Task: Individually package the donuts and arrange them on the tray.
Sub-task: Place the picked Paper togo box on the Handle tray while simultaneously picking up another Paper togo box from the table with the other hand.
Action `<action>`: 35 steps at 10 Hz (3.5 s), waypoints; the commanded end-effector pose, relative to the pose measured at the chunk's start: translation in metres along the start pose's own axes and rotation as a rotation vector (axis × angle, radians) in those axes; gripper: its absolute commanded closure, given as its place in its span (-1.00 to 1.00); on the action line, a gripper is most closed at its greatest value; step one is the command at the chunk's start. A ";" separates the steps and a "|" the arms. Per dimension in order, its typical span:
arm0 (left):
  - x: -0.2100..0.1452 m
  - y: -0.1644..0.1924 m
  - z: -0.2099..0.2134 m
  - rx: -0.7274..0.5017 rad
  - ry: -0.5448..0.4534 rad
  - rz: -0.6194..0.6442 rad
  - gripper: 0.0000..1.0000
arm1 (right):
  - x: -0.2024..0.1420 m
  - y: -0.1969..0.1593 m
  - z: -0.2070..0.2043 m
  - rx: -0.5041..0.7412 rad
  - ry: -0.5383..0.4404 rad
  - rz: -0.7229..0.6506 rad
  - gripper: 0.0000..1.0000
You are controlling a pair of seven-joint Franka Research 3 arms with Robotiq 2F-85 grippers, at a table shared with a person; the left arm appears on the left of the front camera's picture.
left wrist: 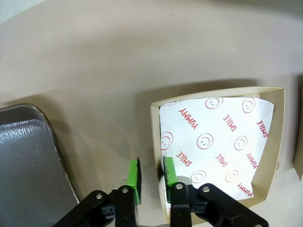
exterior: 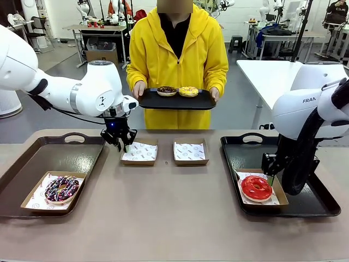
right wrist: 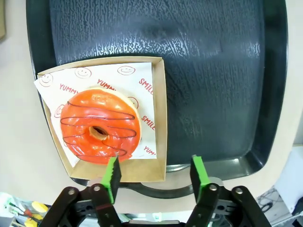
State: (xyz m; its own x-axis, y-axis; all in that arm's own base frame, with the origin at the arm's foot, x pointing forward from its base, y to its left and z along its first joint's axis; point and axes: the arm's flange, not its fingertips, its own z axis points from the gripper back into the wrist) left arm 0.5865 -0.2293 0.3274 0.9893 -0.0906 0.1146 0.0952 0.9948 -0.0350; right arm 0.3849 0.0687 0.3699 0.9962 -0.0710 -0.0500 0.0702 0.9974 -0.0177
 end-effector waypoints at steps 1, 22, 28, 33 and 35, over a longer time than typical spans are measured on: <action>0.003 -0.002 0.003 -0.007 -0.009 0.023 1.00 | 0.000 -0.003 -0.005 0.019 -0.002 -0.002 -1.00; 0.004 -0.035 0.185 -0.122 -0.121 0.110 1.00 | -0.015 -0.313 0.050 1.371 -0.136 -0.108 -1.00; 0.004 -0.035 0.185 -0.122 -0.121 0.110 1.00 | -0.015 -0.313 0.050 1.371 -0.136 -0.108 -1.00; 0.004 -0.035 0.185 -0.122 -0.121 0.110 1.00 | -0.015 -0.313 0.050 1.371 -0.136 -0.108 -1.00; 0.004 -0.035 0.185 -0.122 -0.121 0.110 1.00 | -0.015 -0.313 0.050 1.371 -0.136 -0.108 -1.00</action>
State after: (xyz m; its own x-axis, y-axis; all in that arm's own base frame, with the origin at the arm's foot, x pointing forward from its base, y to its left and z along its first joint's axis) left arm 0.5685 -0.2572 0.5134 0.9746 0.0395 0.2205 -0.0006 0.9848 -0.1738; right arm 0.3538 -0.2437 0.4243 0.9752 -0.2213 -0.0038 0.0548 0.2247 0.9729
